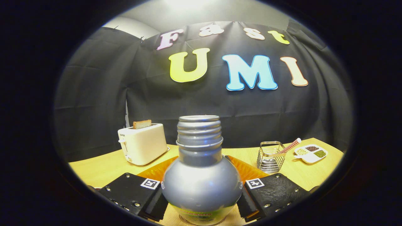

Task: Take the bottle from table, then pour the juice into the cup, finally place the bottle on the coaster

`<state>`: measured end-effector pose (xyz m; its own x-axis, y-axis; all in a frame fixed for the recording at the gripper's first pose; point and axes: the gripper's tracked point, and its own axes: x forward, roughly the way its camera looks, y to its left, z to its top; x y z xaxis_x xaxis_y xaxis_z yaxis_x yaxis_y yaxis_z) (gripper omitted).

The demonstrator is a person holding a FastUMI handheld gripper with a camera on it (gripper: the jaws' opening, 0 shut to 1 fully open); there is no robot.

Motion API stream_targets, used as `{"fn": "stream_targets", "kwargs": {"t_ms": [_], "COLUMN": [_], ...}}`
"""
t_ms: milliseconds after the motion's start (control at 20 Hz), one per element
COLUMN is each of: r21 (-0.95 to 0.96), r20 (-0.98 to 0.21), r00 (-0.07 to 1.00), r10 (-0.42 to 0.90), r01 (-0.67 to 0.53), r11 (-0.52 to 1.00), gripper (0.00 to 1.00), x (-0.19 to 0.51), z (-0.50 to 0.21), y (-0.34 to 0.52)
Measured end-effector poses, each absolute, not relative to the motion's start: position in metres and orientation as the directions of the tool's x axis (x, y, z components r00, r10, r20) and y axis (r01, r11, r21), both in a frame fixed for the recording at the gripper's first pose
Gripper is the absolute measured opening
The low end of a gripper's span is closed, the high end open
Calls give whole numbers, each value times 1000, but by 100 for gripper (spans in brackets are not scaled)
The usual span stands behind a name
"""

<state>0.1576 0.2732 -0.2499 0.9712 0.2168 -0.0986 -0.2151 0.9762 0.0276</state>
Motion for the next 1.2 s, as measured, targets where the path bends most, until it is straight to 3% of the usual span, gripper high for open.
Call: {"fn": "stream_targets", "kwargs": {"t_ms": [950,1200], "r21": [2,19], "r20": [-125,-68], "r00": [968,977], "r10": [215,203], "r01": [-217,-202], "r11": [976,979], "gripper": [85,92], "x": [161,157], "z": [-284,-257], "y": [280,276]}}
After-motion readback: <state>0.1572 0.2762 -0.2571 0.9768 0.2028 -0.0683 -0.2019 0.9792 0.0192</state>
